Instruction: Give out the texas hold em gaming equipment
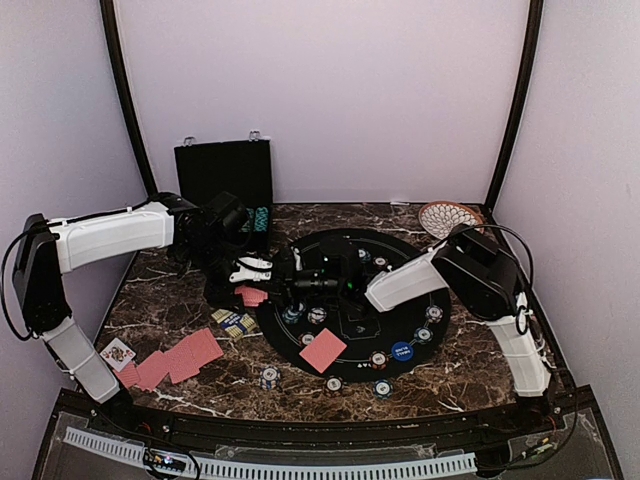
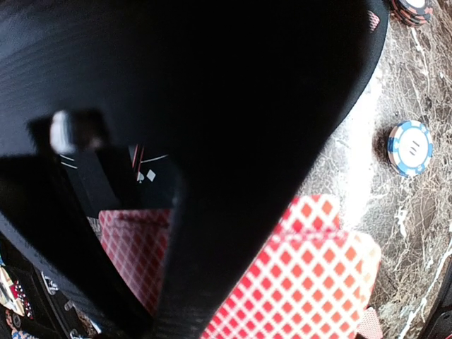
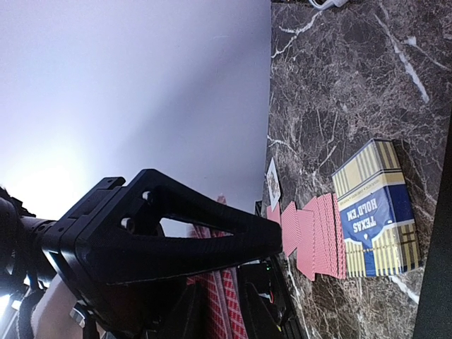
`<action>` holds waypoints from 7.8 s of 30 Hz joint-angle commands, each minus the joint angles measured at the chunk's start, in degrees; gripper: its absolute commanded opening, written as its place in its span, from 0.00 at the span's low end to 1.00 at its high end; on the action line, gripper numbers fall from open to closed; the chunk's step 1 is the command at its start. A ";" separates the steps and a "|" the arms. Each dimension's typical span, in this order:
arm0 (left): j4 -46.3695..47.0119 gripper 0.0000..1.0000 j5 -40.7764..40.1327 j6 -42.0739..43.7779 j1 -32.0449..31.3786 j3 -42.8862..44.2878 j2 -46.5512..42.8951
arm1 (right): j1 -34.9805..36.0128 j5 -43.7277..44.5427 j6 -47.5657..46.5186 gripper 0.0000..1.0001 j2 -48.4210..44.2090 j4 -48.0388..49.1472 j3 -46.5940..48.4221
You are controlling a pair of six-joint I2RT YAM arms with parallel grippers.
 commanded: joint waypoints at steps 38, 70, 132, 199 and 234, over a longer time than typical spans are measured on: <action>-1.39 0.85 3.46 -0.79 -0.43 0.88 -0.17 | 1.65 0.14 -1.74 0.00 -1.67 2.72 1.92; 1.36 0.94 1.99 -2.79 -1.19 -2.09 -0.05 | 2.19 0.16 0.50 0.00 -2.12 8.53 1.45; -0.31 0.99 -3.18 -7.87 -1.25 3.64 -5.10 | 1.27 2.17 -3.59 0.00 -6.11 6.76 -2.88; 8.82 0.64 2.08 -5.04 -1.40 -5.52 -11.40 | 1.04 1.36 -3.32 0.07 -7.65 5.01 -6.18; 1.09 0.91 4.99 -6.72 -1.63 -1.71 -9.17 | 2.01 -0.20 -6.17 0.00 -6.98 1.67 -2.58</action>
